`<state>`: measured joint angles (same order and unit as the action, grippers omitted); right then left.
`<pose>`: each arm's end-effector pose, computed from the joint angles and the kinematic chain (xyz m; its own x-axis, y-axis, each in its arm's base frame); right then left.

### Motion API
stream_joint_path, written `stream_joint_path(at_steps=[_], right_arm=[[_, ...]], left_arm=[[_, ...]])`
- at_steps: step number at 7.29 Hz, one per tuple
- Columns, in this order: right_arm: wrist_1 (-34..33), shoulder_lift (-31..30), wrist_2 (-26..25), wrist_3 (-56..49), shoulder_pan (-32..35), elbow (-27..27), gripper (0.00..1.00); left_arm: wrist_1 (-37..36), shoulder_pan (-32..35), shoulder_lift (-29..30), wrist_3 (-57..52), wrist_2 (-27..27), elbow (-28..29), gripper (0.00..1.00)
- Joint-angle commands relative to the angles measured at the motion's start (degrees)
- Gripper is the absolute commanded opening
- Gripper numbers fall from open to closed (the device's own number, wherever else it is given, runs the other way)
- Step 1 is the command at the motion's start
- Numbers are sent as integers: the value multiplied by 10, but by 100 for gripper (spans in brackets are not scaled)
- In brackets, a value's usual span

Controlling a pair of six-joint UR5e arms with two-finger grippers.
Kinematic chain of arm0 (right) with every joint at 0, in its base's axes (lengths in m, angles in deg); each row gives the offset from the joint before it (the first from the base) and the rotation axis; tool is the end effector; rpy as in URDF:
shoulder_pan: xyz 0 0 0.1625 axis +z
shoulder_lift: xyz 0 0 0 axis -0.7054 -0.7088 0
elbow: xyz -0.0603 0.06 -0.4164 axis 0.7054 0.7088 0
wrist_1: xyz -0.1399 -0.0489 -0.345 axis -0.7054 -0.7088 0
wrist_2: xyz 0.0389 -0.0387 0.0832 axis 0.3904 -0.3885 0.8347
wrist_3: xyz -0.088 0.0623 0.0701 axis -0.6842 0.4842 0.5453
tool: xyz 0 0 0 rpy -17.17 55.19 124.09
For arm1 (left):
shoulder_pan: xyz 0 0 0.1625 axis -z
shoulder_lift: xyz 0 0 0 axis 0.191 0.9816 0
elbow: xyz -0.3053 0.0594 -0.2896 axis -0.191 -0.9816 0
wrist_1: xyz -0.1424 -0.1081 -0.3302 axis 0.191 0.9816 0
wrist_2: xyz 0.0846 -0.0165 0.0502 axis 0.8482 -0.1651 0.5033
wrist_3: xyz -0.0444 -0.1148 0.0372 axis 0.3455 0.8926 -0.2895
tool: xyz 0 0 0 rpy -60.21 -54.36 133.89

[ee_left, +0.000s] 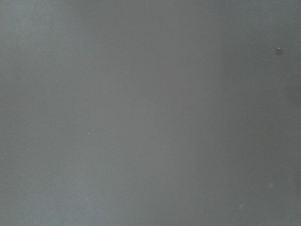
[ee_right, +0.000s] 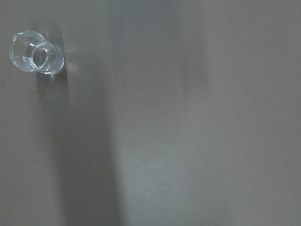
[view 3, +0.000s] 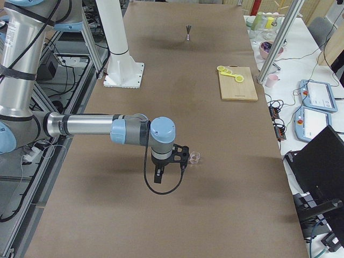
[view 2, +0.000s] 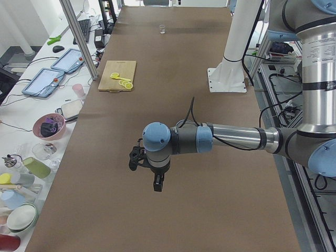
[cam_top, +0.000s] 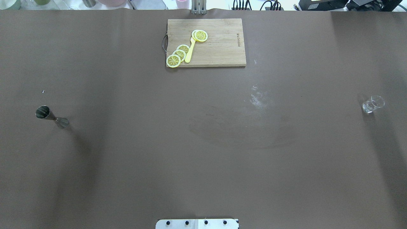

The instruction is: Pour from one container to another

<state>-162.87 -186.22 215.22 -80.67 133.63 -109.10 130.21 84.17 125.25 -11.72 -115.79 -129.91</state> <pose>0.0385 -0.3158 0.6528 0.7293 0.0770 0.6798 -0.0165 0.9953 -0.0950 -0.0764 -0.3791 0.6515 0.6979 0.0837 -0.7112 -0.0549 0.9965 0.0634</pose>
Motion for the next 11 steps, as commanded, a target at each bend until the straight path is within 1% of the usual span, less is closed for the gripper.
stream_joint_path(at_steps=[1,2,11], right_arm=[[1,1,3,0,0,0,100],[0,0,9,0,0,0,100],[1,1,9,-1,0,-5,100]], left_arm=[[0,-1,4,3,-1,-1,98],[-1,-1,10,4,-1,2,98],[0,-1,16,5,-2,-6,98]])
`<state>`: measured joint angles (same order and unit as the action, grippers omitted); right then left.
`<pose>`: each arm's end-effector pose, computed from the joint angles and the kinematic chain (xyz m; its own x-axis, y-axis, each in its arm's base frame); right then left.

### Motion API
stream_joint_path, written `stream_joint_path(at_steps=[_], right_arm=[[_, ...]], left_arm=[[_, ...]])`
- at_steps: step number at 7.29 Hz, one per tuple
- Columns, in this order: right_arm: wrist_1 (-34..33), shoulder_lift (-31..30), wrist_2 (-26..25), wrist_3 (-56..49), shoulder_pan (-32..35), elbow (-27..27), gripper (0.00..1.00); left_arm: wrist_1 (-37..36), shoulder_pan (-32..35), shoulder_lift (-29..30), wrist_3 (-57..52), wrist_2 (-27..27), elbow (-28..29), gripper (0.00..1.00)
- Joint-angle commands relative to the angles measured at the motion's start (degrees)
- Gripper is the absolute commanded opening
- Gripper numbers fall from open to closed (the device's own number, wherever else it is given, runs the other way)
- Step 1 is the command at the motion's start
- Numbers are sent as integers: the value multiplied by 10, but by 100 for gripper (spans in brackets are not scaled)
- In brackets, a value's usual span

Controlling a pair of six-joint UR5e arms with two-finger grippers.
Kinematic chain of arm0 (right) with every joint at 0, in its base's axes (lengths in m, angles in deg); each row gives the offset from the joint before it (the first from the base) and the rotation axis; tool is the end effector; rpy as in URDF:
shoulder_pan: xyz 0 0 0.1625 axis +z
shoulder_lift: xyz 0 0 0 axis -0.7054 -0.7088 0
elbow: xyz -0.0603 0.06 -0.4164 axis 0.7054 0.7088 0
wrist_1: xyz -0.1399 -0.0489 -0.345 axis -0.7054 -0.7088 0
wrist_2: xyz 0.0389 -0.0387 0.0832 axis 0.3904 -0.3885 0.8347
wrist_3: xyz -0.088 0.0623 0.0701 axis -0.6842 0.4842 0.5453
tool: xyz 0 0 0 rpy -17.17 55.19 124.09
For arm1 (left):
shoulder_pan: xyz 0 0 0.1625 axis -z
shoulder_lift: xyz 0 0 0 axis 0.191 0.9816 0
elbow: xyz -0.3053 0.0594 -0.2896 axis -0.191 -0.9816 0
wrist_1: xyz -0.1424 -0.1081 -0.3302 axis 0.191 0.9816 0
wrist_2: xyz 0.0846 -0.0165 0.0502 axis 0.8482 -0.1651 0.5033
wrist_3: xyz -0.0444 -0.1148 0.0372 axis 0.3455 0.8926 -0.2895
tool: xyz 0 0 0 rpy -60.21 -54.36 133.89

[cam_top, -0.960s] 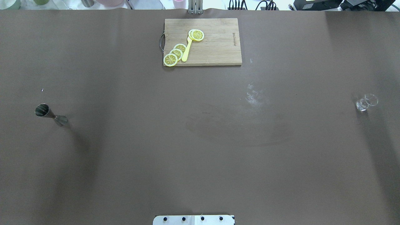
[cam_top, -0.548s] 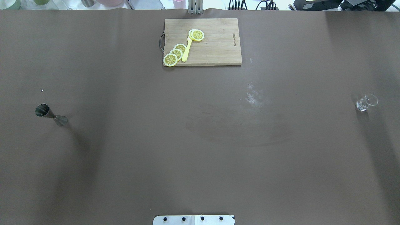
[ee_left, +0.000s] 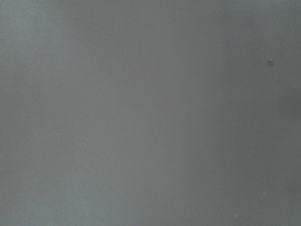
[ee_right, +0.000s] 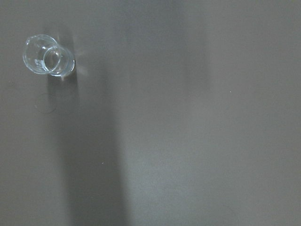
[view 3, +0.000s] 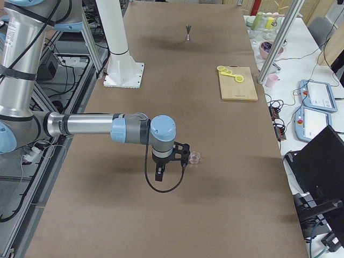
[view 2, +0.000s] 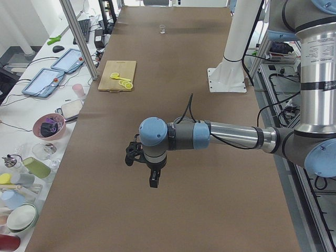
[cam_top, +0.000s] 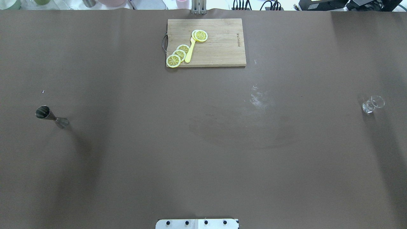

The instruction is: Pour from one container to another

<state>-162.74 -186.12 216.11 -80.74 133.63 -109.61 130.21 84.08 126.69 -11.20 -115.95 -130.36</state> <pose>0.0370 -0.3177 0.6467 0.7184 0.0677 0.6923 -0.0151 0.9965 -0.0819 -0.0767 -0.3918 0.6380 0.6984 0.0991 -0.7088 -0.0500 0.9947 0.0899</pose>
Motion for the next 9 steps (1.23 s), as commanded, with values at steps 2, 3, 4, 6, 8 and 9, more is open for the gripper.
stream_joint_path(at_steps=[2,3,4,6,8,9], right_arm=[[0,2,2,1,0,-8,100],[0,1,3,1,0,-8,100],[0,1,3,1,0,-8,100],[0,1,2,1,0,-7,100],[0,1,2,1,0,-7,100],[0,1,2,1,0,-7,100]], left_arm=[[0,0,1,0,0,1,98],[0,0,1,0,0,1,98],[0,0,1,0,0,2,98],[0,0,1,0,0,1,98],[0,0,1,0,0,1,98],[0,0,1,0,0,2,98]])
